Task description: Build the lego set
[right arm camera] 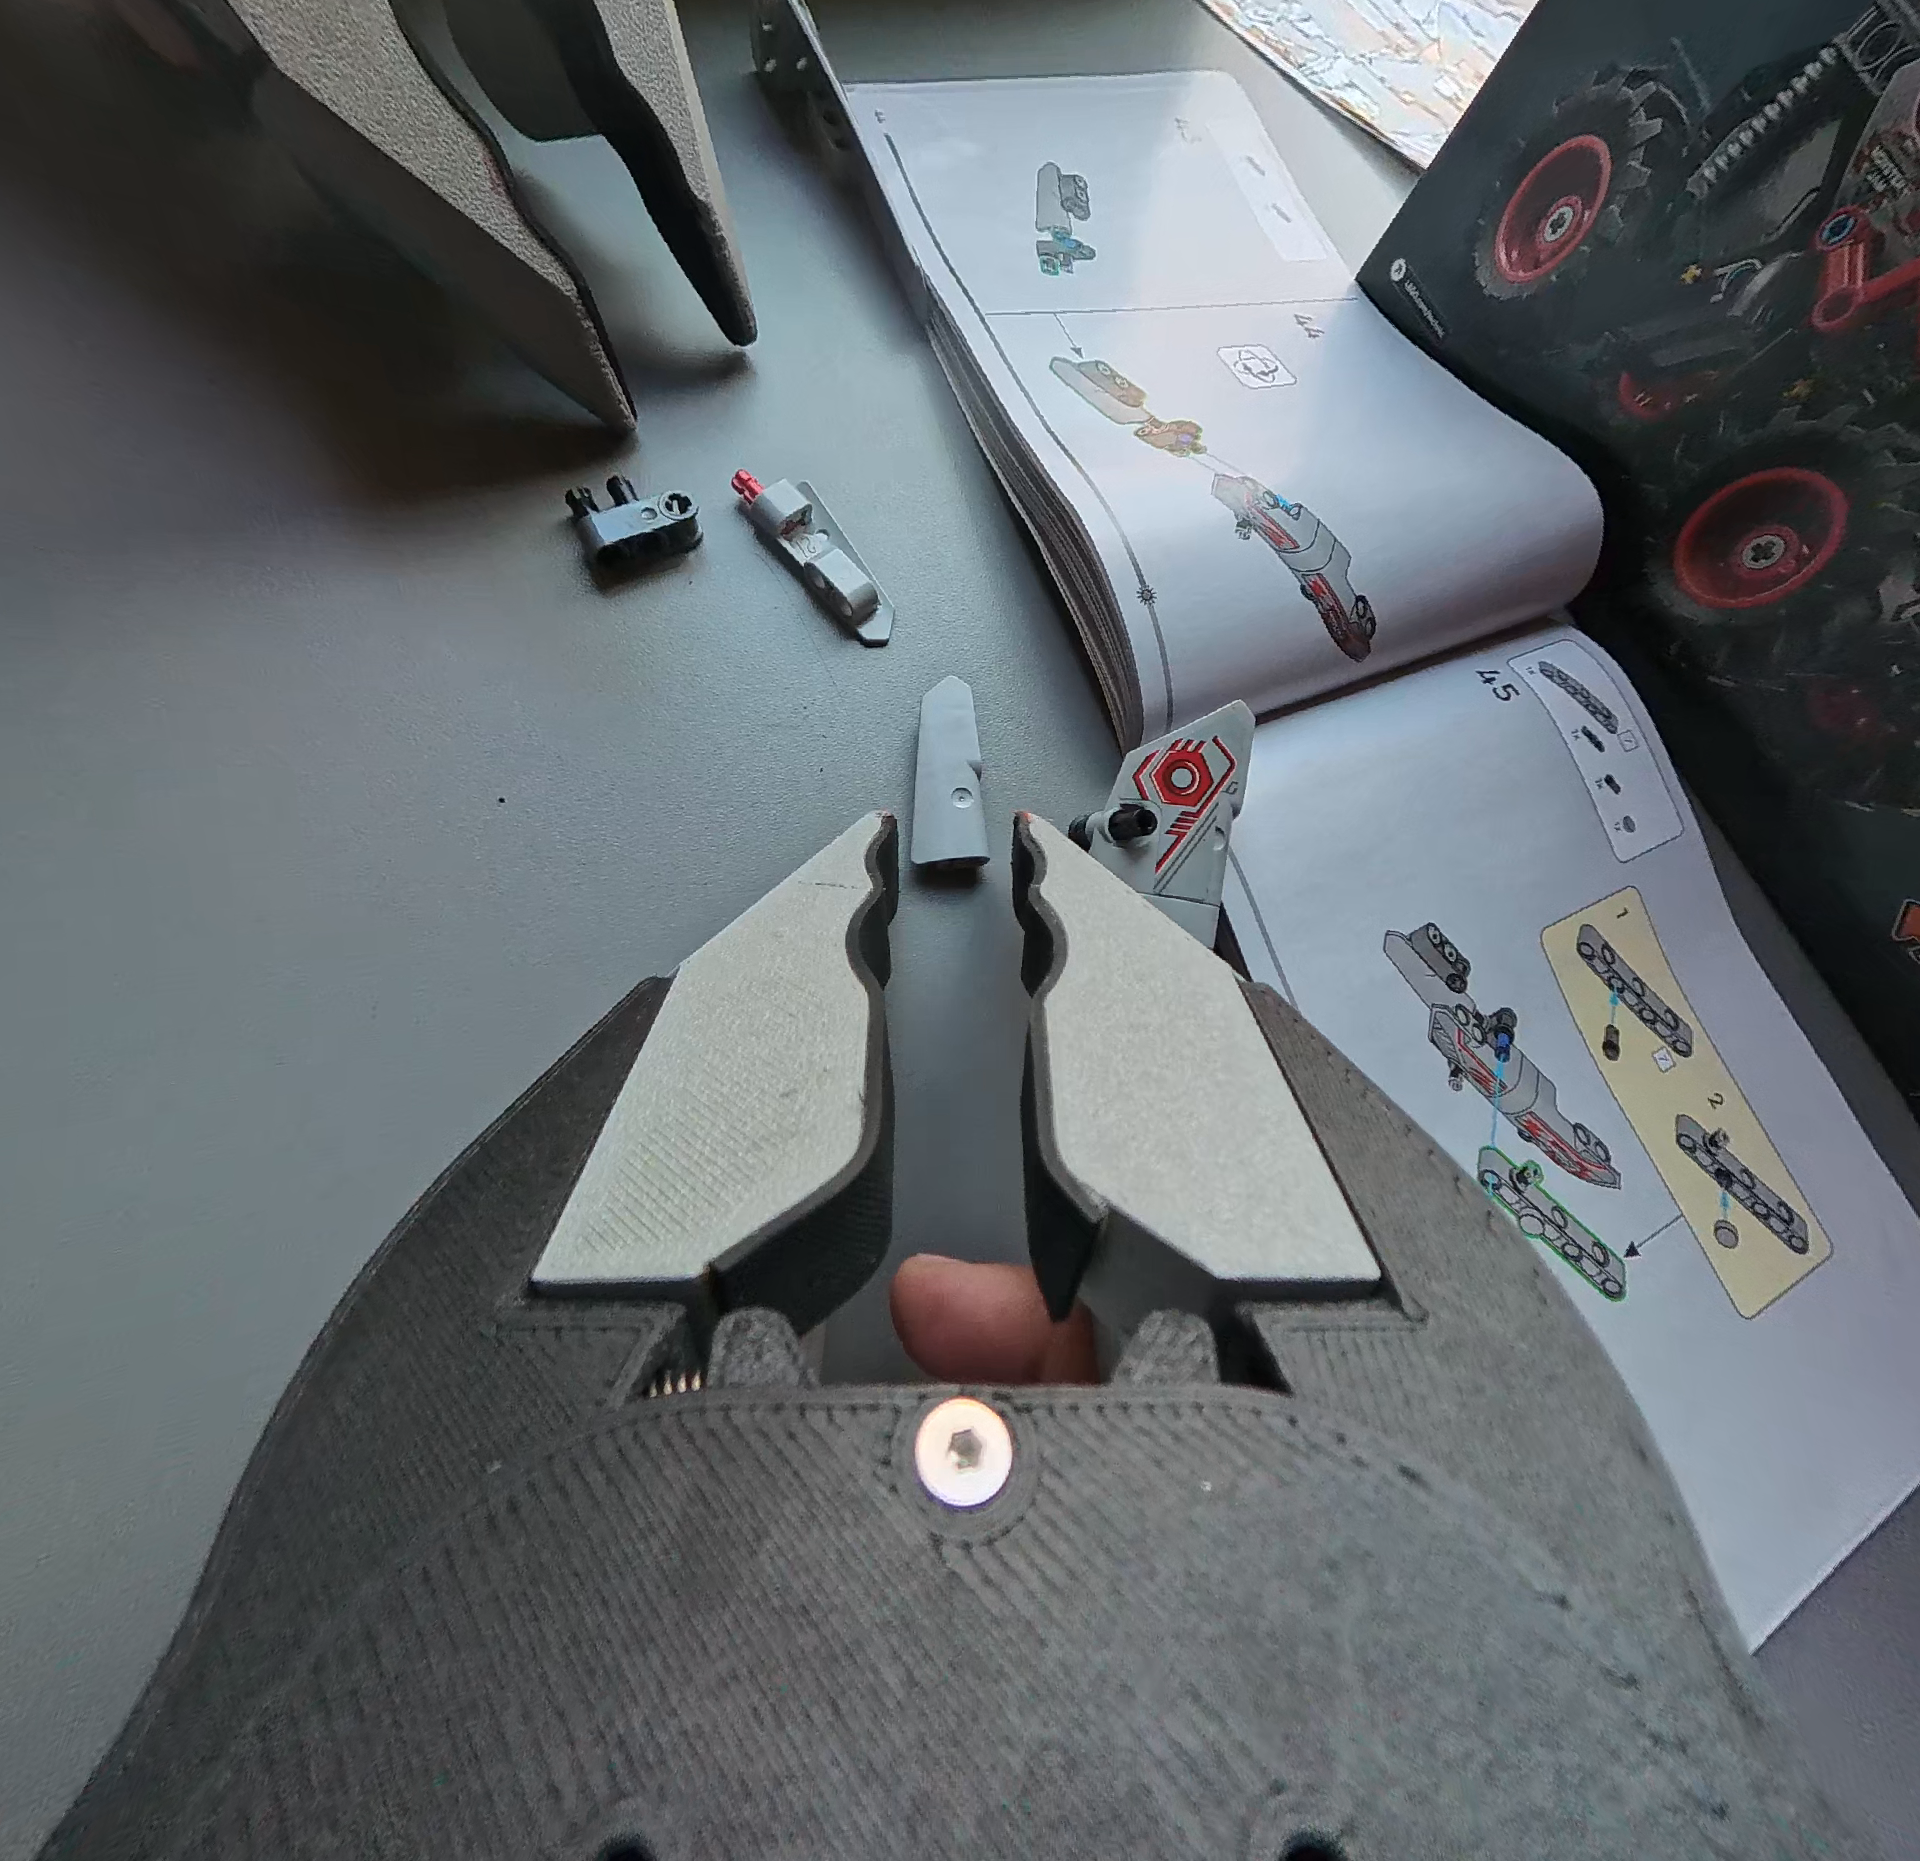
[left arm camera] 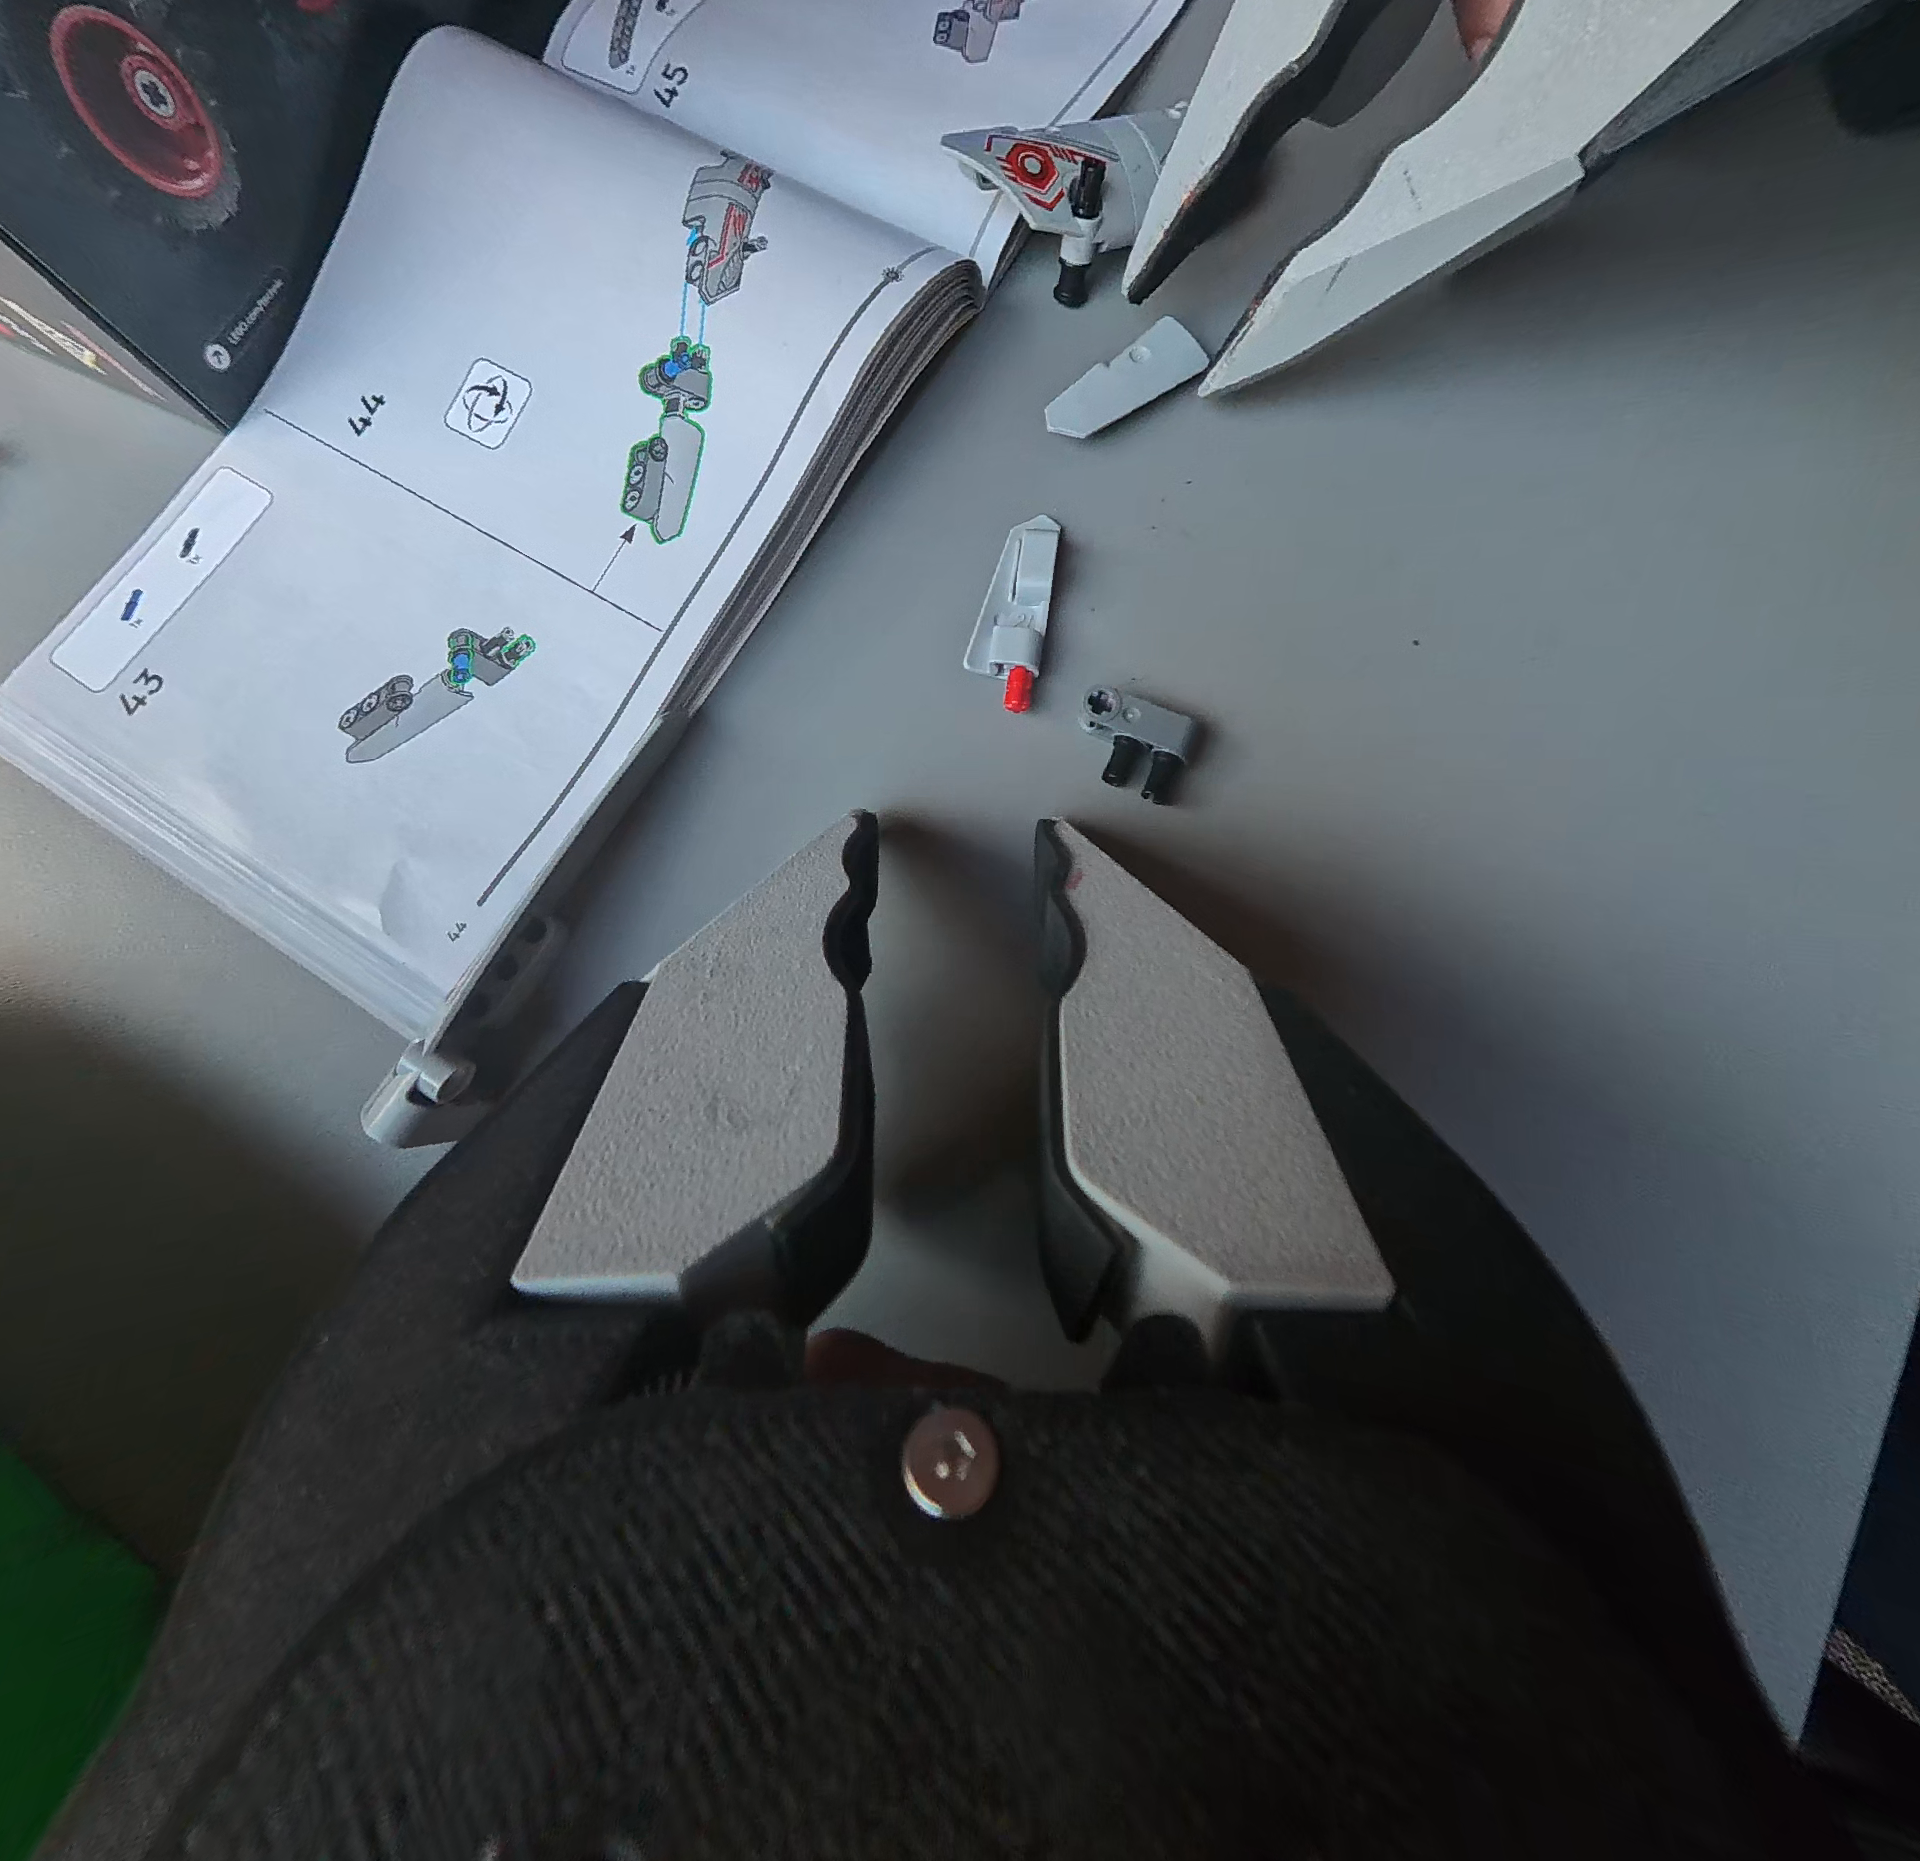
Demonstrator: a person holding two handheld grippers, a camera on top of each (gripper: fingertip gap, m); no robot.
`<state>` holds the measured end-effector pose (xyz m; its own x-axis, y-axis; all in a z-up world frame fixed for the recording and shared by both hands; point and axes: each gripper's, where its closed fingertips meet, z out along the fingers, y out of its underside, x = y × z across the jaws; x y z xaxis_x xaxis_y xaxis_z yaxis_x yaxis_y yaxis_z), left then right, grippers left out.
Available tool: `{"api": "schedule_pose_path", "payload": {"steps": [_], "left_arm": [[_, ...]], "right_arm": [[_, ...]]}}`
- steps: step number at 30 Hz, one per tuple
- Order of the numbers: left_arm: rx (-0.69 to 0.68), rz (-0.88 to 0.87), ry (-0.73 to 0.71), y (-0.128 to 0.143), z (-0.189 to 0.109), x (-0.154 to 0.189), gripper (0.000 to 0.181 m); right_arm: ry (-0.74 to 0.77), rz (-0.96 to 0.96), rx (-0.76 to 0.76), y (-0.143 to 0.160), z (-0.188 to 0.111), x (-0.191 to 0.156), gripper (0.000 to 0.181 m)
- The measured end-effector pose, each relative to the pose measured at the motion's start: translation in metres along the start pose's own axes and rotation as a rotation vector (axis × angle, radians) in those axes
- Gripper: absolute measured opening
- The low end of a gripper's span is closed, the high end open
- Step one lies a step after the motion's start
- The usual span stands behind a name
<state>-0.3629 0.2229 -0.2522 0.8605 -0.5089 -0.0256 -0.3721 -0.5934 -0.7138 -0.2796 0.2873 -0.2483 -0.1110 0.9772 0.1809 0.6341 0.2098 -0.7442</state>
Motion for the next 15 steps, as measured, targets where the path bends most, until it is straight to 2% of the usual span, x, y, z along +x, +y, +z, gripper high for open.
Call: {"api": "schedule_pose_path", "payload": {"steps": [15], "left_arm": [[0.000,-0.002,0.004,0.0002,0.0002,0.0002,0.027]], "right_arm": [[-0.052,0.047,-0.024,0.0031,0.0043,0.0004,0.017]]}}
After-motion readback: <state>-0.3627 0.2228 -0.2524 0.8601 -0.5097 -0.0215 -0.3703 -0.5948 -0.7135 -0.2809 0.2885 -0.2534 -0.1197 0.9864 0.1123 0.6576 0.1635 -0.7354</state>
